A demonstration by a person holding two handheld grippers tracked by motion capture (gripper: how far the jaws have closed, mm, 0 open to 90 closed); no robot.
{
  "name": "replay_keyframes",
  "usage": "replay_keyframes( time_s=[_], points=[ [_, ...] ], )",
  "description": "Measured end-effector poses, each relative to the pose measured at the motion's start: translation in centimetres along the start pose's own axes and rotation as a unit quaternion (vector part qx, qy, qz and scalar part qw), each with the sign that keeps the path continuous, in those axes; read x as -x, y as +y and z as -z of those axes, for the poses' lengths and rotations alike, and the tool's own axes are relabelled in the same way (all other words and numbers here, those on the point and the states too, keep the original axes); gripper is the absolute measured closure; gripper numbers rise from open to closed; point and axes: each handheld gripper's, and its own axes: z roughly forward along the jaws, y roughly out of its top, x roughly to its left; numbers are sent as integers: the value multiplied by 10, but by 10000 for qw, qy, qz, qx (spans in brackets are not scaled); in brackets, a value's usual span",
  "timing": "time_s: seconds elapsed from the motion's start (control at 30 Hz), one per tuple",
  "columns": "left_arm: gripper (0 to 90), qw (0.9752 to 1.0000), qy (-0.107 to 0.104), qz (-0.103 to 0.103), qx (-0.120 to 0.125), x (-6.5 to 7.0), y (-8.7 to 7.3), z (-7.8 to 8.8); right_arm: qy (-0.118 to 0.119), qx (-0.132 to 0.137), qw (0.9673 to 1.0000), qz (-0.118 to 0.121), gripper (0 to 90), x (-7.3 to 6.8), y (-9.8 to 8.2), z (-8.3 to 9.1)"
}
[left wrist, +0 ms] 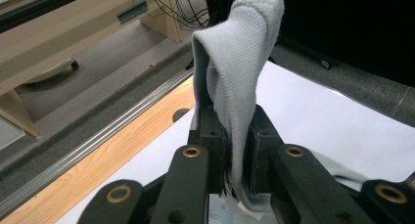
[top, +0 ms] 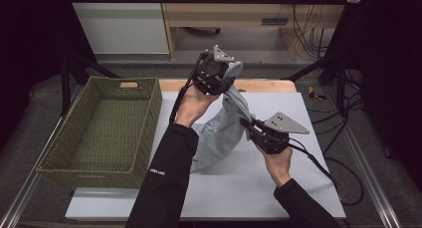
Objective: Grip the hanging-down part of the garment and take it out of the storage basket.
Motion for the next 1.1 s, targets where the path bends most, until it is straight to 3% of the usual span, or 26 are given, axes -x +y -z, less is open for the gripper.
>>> replay_keyframes(
  time_s=[0.03,0.07,0.1,0.13,0.17,0.2,0.23,0.33,0.37,0.4,0.5,0.57,0.67,0.7,0.8,0.87,0.9,1.0,1.1],
  points=[
    [798,10000,12,-14,-2,0,-1,0,35,12,10000,-12,760,0,-3,-1],
    [798,10000,1,-10,-18,0,-1,-1,36,-4,10000,-86,656,-1,-8,0],
    [798,9999,-7,-78,-108,-1,-2,-1,36,-4,10000,-86,656,-1,-8,0],
    [798,10000,-2,-21,-90,0,-3,-3,52,-4,9999,-109,614,-1,-10,-1],
    [798,10000,-9,16,-68,0,-4,-4,81,4,9999,-120,534,-1,-12,0],
    [798,10000,-19,12,-88,0,-5,-5,45,132,9998,-121,356,-1,-15,1],
    [798,9999,-10,-17,-110,0,-6,-6,45,132,9998,-121,356,-1,-15,1],
    [797,9999,-43,13,-136,1,-8,-10,156,156,9995,-226,136,-1,-14,8],
    [798,9999,-41,-11,-123,1,-9,-11,156,156,9995,-226,136,-1,-14,8],
    [798,9999,-59,-2,-153,1,-9,-11,93,222,9993,-271,79,0,-12,14],
    [797,9999,-86,-1,-145,2,-10,-12,-2,294,9989,-364,38,0,-10,19],
    [798,9999,-91,-3,-141,3,-11,-12,-149,349,9990,-238,13,4,-10,22],
    [797,9998,-102,-22,-152,2,-12,-11,-211,412,9982,-386,4,7,-12,27],
    [797,9998,-96,-17,-146,2,-12,-11,-239,370,9986,-293,4,9,-14,29],
    [797,9998,-99,26,-151,1,-13,-10,-327,333,9984,-314,4,15,-22,34],
    [797,9998,-119,49,-118,2,-13,-10,-302,261,9980,-482,2,16,-26,38],
    [797,9998,-122,18,-137,2,-13,-10,-332,241,9984,-394,2,18,-28,40],
    [797,9998,-161,38,-110,3,-14,-10,-315,262,9978,-519,2,20,-32,46],
    [797,9997,-190,0,-141,4,-16,-11,-294,297,9982,-429,2,21,-40,53]
  ],
)
